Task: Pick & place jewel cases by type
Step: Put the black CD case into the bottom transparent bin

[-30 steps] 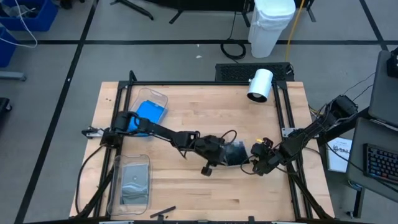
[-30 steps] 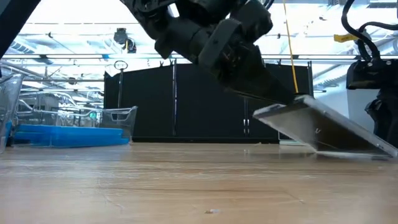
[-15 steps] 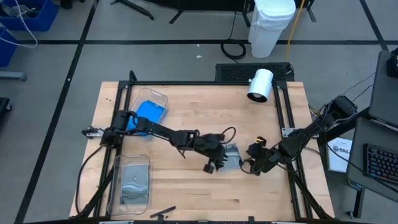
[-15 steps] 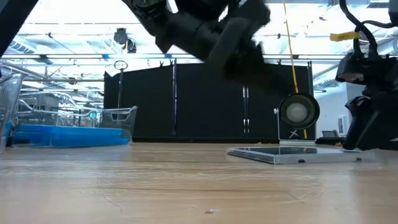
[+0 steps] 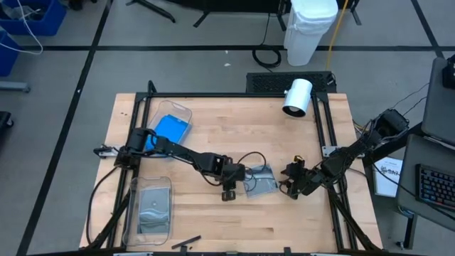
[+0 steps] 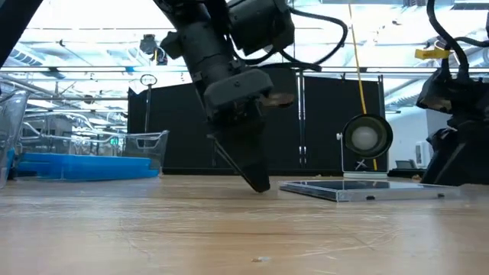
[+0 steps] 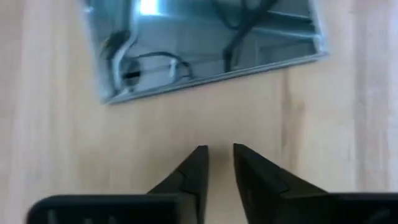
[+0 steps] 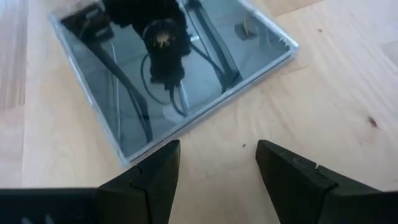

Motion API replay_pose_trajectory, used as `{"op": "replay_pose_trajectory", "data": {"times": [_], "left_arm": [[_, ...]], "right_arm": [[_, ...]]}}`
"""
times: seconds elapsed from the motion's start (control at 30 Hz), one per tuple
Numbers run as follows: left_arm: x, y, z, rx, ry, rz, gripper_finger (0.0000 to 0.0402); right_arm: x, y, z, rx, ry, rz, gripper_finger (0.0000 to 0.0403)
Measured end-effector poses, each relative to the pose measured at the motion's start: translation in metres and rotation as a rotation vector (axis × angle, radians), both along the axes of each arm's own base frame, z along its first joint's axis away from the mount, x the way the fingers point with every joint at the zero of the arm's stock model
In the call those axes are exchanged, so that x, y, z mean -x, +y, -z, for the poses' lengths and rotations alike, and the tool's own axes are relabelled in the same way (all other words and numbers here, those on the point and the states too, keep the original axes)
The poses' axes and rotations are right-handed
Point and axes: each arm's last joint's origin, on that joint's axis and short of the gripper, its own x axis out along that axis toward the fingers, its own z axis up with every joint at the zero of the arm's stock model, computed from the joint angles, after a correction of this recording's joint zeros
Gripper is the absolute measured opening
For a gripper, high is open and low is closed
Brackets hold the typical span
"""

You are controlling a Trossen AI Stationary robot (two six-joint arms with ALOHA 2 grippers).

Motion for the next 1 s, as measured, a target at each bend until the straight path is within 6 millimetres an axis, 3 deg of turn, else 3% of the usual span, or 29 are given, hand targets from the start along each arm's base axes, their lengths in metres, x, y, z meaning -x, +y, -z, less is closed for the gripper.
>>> {"op": "replay_pose_trajectory", "data": {"times": [0.3,0.47,0.53,0.77,1.0], "left_arm": [[0.002,-0.012,0.003,-0.060,0.000,-0.149,0.0216],[-0.006,-0.015,0.005,-0.039,-0.075,-0.173,0.0261],[-0.008,-0.016,0.004,-0.029,-0.103,-0.173,0.0269],[-0.014,-0.014,0.032,-0.026,-0.071,-0.168,0.0261],[-0.017,-0.014,0.033,-0.094,-0.126,-0.154,0.0254]], "right_arm": [[-0.002,-0.008,0.004,0.025,-0.049,-0.003,0.0210],[-0.004,-0.010,0.003,0.016,-0.055,-0.004,0.0210],[-0.005,-0.011,0.003,0.017,-0.062,-0.010,0.0210],[-0.006,-0.010,0.003,0.024,-0.067,-0.023,0.0210],[-0.006,-0.010,0.003,0.028,-0.070,-0.021,0.0210]]}}
